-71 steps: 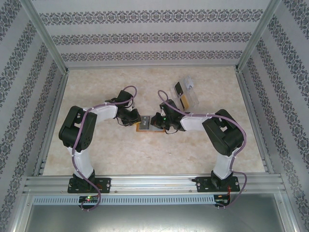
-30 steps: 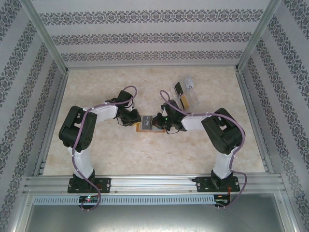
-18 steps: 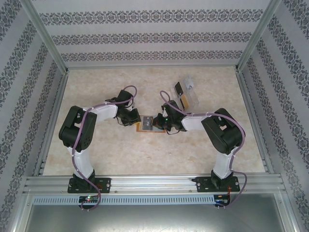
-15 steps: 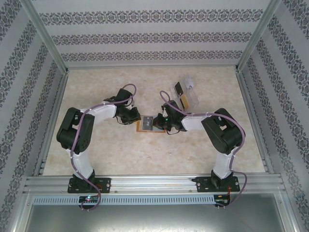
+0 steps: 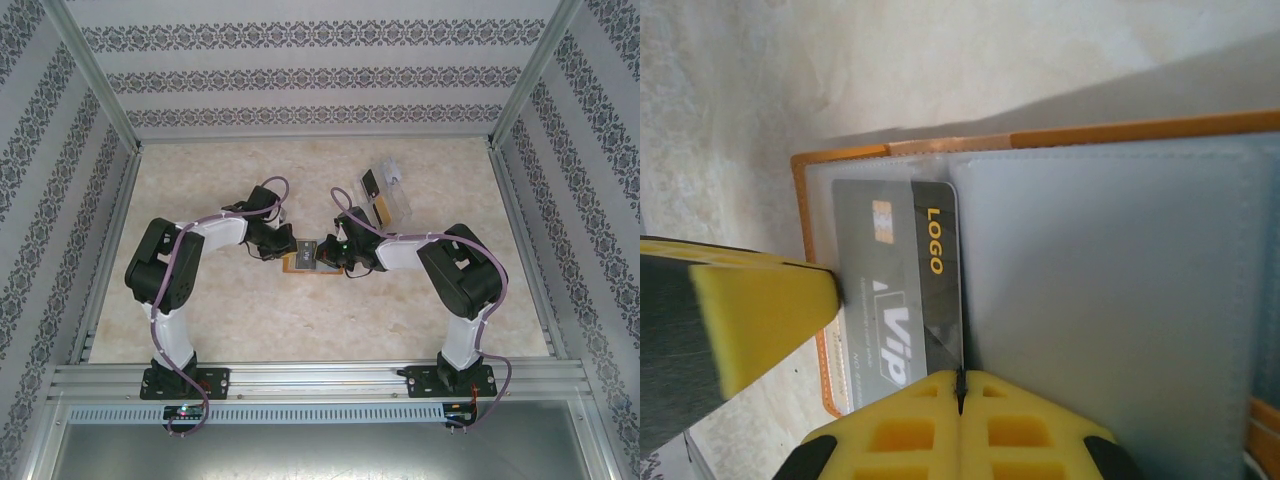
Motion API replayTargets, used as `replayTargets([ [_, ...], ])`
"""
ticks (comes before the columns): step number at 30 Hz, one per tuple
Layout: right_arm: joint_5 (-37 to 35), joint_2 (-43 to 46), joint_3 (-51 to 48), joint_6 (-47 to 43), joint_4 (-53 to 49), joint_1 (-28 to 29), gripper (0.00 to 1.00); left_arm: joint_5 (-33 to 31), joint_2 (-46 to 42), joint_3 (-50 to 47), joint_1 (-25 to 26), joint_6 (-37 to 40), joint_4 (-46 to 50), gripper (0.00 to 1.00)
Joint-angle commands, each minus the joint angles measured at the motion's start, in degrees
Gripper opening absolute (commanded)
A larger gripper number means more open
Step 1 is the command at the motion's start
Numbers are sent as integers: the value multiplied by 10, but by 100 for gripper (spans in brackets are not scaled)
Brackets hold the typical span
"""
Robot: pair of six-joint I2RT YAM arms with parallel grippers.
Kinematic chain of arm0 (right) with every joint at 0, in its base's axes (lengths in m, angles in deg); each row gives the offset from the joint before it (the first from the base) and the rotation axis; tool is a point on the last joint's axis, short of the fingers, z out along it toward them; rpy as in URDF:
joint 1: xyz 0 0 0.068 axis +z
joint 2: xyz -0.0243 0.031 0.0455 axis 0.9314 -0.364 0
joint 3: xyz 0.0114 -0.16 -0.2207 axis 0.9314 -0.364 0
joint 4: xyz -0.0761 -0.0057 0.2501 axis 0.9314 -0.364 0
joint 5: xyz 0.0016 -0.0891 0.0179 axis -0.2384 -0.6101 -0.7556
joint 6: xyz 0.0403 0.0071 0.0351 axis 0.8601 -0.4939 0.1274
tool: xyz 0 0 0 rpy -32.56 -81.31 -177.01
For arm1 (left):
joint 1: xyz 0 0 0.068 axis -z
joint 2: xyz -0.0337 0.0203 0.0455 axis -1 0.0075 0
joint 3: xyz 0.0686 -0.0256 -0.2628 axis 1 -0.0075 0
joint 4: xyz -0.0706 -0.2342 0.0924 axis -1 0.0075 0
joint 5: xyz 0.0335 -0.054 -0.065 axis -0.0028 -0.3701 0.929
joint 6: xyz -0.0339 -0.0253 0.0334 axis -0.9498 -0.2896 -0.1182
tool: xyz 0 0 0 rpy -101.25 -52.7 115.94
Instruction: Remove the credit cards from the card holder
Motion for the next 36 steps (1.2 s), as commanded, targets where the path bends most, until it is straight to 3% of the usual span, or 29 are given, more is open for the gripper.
replayTargets([
  [1, -17, 5, 2, -20, -16, 3, 0, -24, 4, 1, 5, 7, 14, 0],
  [12, -3, 6, -5, -13, -2, 1, 0, -41, 16, -6, 5, 14, 28, 0],
  [16, 0, 3, -4, -9, 6, 2, 21, -43, 19, -8, 5, 17, 28, 0],
  [19, 5, -1, 1, -9, 5, 2, 22, -42, 23, -10, 5, 17, 30, 0],
  [30, 18, -18, 13, -2, 20, 2, 18, -41, 24, -14, 5, 15, 25, 0],
  [36, 3, -6, 3, -5, 19, -2, 1, -42, 18, -12, 5, 14, 28, 2],
])
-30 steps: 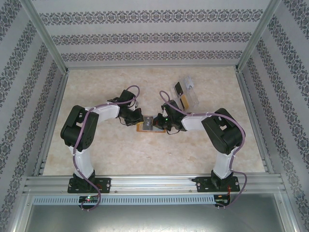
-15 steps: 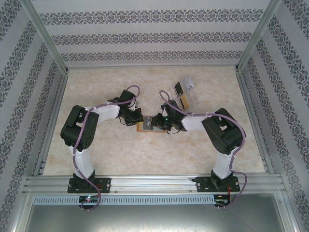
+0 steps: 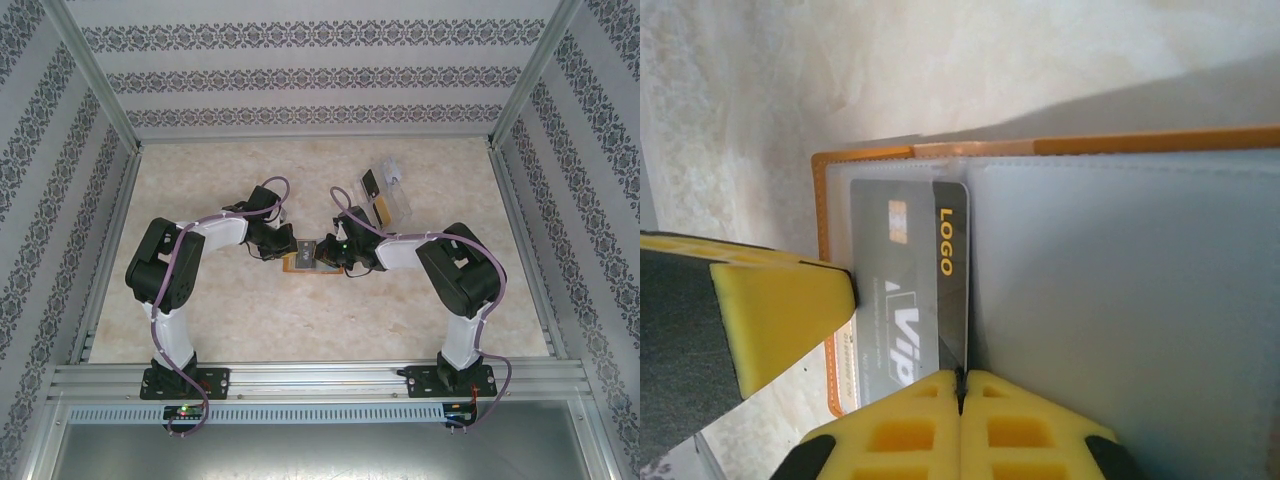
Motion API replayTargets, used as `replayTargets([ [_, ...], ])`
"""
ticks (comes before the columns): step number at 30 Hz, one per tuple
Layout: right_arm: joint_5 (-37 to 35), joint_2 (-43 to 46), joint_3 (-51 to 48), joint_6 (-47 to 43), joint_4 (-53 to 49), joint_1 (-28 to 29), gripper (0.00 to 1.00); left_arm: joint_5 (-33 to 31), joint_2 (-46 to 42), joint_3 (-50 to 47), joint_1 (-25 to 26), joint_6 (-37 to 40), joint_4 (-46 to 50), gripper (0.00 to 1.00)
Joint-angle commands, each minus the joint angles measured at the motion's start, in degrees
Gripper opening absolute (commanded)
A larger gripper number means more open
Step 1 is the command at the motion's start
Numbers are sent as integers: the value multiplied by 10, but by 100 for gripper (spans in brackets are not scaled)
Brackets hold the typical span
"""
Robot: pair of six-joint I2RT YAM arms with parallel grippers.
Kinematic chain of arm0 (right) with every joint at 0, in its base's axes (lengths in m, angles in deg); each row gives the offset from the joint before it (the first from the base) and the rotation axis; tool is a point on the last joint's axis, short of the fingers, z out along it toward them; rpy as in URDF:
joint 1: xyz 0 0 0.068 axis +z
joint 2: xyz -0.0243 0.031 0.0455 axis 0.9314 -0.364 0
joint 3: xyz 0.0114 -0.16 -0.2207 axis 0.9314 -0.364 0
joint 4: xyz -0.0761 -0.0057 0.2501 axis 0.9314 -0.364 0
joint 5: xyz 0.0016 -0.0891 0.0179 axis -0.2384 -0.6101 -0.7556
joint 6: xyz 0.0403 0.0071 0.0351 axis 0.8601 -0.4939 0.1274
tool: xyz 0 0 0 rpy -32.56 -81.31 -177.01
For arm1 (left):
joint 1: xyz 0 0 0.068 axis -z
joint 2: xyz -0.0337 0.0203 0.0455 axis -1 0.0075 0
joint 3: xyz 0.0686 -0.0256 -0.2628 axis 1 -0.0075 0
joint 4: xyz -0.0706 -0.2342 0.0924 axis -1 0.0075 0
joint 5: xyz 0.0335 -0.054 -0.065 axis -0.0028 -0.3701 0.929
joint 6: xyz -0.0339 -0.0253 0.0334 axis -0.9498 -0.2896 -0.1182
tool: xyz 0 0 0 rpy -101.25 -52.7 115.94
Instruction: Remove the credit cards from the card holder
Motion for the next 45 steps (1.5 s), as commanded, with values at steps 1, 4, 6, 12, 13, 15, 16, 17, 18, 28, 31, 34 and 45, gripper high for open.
replayTargets([
  [1, -16, 7, -4, -7, -1, -4, 0, -38, 17, -12, 4, 14, 30, 4],
  [4, -36, 37, -24, -22, -18, -13, 0, -48, 10, -8, 3, 18, 39, 11],
  [6, -42, 58, -41, -34, -27, -21, 0, -51, 7, -8, 3, 21, 41, 13],
  [12, -29, 107, -63, -68, -40, -37, 0, -38, 7, 1, 3, 22, 39, 14],
  [13, -26, 114, -65, -72, -38, -37, 0, -36, 4, 4, 3, 22, 38, 14],
  [15, -19, 130, -69, -80, -31, -39, 0, -26, -7, 13, 3, 19, 41, 15],
  [16, -15, 143, -70, -84, -28, -40, 0, -16, -15, 18, 3, 18, 44, 17],
  [17, -10, 154, -72, -87, -23, -42, 0, -2, -27, 22, 3, 18, 45, 21],
  [18, -2, 165, -74, -87, -17, -44, 0, 4, -41, 23, 3, 18, 44, 25],
  [28, 128, 242, -56, -68, 46, -73, 0, 111, -186, -35, -45, -45, -47, 74],
  [31, 154, 247, -43, -52, 65, -75, 0, 167, -209, -54, -48, -78, -117, 83],
  [34, 172, 244, -33, -25, 94, -77, 0, 233, -208, -73, -50, -139, -218, 85],
  [45, 224, 198, -18, 93, 220, -94, 0, 292, -190, -89, -49, -240, -384, 44],
])
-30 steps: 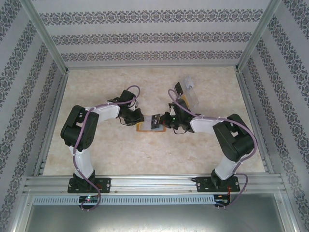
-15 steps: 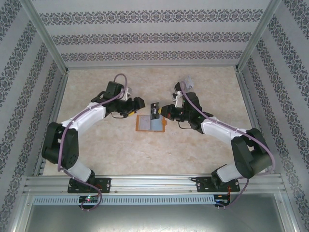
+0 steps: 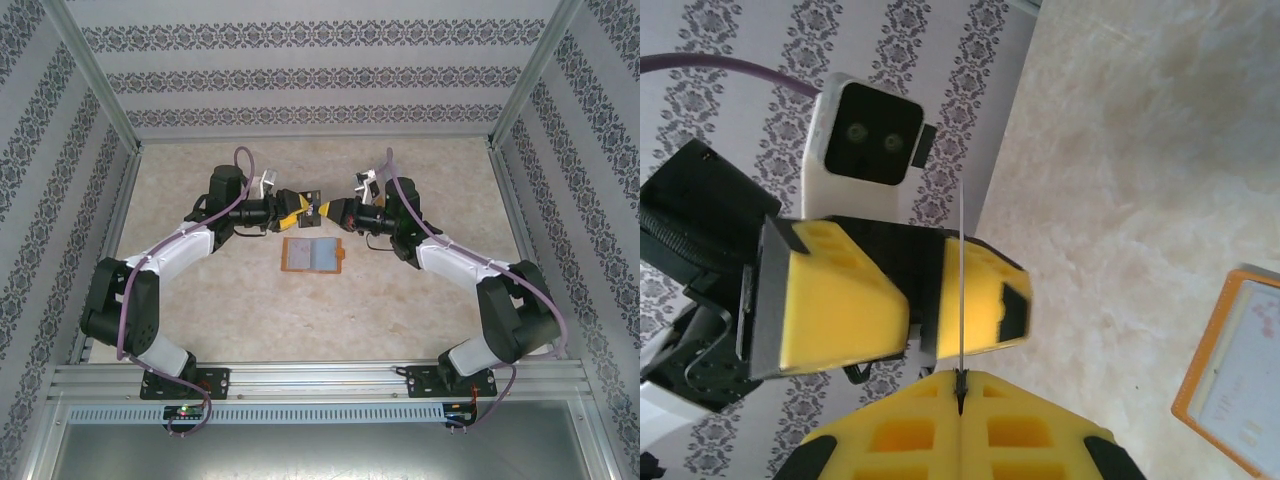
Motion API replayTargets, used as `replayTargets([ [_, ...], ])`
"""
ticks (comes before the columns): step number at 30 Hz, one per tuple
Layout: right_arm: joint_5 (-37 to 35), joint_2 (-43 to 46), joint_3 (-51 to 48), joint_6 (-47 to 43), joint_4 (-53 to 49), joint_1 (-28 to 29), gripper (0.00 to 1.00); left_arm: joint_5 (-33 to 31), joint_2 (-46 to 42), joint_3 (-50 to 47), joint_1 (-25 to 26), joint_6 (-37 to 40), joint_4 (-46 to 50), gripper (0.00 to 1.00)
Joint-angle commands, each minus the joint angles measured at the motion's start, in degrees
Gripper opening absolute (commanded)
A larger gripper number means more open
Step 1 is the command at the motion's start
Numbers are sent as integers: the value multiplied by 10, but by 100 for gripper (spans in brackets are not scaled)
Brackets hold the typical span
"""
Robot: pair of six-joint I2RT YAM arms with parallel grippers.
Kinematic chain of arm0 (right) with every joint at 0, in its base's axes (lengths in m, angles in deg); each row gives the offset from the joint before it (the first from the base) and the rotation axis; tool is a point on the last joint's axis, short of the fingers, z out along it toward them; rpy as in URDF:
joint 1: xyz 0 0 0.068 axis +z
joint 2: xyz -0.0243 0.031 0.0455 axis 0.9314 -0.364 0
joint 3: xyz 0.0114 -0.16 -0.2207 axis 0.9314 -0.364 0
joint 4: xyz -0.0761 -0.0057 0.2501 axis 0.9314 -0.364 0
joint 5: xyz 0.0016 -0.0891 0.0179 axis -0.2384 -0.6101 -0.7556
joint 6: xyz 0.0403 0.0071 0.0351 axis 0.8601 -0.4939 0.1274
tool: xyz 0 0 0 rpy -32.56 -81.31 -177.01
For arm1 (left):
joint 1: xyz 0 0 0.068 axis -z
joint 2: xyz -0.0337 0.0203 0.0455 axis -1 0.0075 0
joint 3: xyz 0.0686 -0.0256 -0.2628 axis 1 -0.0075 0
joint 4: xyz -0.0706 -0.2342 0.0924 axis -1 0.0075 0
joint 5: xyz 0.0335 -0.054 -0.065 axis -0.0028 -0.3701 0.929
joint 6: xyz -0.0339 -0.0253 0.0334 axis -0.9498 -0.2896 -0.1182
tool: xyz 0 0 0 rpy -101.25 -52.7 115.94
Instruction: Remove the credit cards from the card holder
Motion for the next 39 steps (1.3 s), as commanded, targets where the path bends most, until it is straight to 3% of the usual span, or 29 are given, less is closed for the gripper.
replayTargets([
  [1, 30, -13, 18, 41, 59, -7, 0, 31, 12, -1, -1, -43, -85, 38],
  [5, 32, -19, 20, 55, 69, -14, 0, 33, 12, 3, 0, -50, -95, 15],
  [9, 39, -32, 27, 78, 89, -12, 4, 31, 11, 5, -1, -55, -98, 2],
  [12, 40, -39, 35, 91, 102, -5, 18, 30, 12, 3, -1, -67, -112, 0],
  [14, 39, -45, 43, 95, 104, 0, 22, 29, 12, 2, -1, -71, -116, 0],
  [18, 34, -56, 53, 103, 115, 3, 21, 30, 14, 3, 0, -73, -112, 0],
  [21, 24, -54, 57, 84, 97, 3, 11, 25, 14, 5, -1, -63, -89, 0],
  [25, -6, -41, 62, 18, 16, -2, 0, -5, 5, 8, -10, -20, -1, 20],
  [30, -94, -31, 101, -131, -180, -12, 0, -79, -11, 15, -49, 65, 174, 47],
  [34, -180, -44, 157, -240, -315, -30, 0, -111, -28, 12, -87, 123, 259, 69],
  [39, -305, -79, 236, -351, -437, -55, 0, -166, -60, 14, -128, 190, 350, 82],
])
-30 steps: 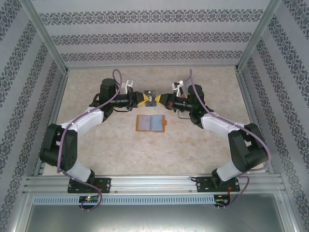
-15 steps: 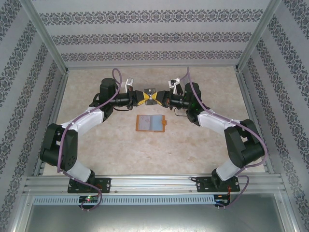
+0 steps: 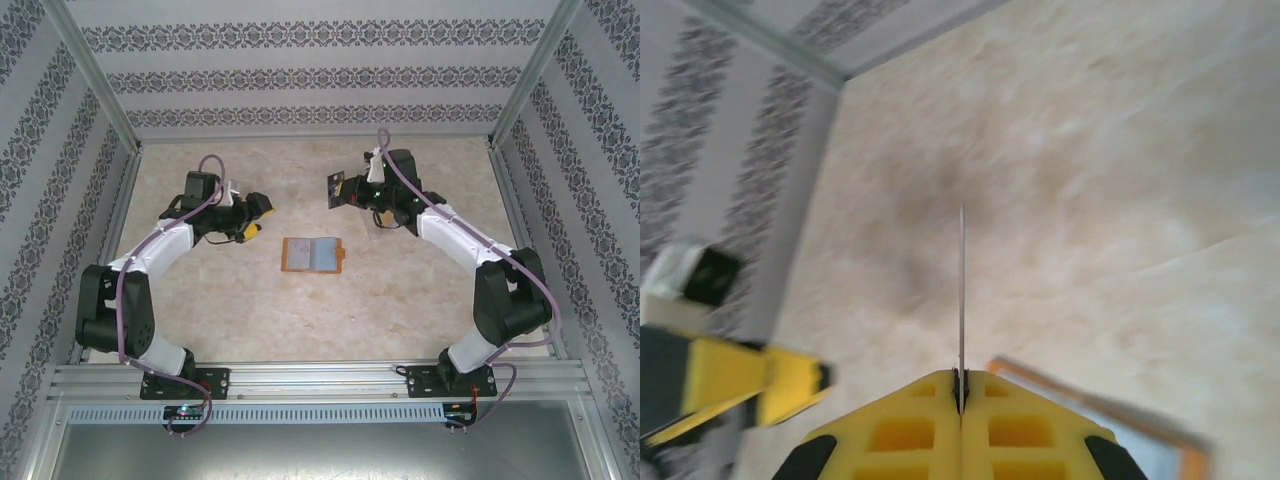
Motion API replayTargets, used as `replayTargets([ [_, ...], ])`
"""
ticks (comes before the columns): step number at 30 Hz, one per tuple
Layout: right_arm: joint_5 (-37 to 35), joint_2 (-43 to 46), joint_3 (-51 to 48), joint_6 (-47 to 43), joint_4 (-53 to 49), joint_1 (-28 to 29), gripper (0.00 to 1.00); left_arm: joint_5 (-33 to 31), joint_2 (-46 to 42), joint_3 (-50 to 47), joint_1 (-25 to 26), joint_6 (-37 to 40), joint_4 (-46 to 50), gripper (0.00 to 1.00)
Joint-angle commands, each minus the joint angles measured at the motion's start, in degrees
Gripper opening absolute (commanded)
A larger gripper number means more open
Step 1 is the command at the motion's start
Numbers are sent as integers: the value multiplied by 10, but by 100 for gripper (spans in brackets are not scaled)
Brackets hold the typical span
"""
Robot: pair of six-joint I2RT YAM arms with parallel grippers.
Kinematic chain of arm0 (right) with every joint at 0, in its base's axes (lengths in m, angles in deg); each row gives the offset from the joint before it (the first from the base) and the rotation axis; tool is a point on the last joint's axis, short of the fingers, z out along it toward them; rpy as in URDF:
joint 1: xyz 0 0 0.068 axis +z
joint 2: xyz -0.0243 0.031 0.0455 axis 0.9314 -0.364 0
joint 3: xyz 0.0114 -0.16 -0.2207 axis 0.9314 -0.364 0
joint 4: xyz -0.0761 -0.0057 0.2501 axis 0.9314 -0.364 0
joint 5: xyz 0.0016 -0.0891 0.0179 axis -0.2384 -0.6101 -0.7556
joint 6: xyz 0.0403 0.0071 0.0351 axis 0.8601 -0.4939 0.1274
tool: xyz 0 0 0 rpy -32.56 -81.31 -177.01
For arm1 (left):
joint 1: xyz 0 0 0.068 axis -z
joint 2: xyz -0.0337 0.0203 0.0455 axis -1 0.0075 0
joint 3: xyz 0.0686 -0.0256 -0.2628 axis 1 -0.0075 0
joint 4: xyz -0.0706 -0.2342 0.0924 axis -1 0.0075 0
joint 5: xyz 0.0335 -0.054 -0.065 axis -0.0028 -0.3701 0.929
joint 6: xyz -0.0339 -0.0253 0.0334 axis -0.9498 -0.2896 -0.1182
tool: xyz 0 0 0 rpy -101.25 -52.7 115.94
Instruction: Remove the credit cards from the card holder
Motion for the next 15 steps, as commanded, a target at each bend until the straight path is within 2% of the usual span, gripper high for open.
replayTargets([
  [1, -123, -33, 58, -130, -125, -19, 0, -61, -40, 14, -24, 85, 112, 86],
  [4, -167, -74, 115, -178, -173, -35, 0, -105, -62, 18, -35, 116, 154, 95],
  [6, -170, -104, 154, -210, -198, -41, 0, -128, -73, 21, -36, 129, 175, 99],
  [11, -213, -171, 239, -274, -253, -44, 0, -159, -91, 27, -37, 154, 211, 99],
  [15, -220, -210, 289, -310, -283, -46, 0, -166, -92, 27, -37, 160, 217, 99],
])
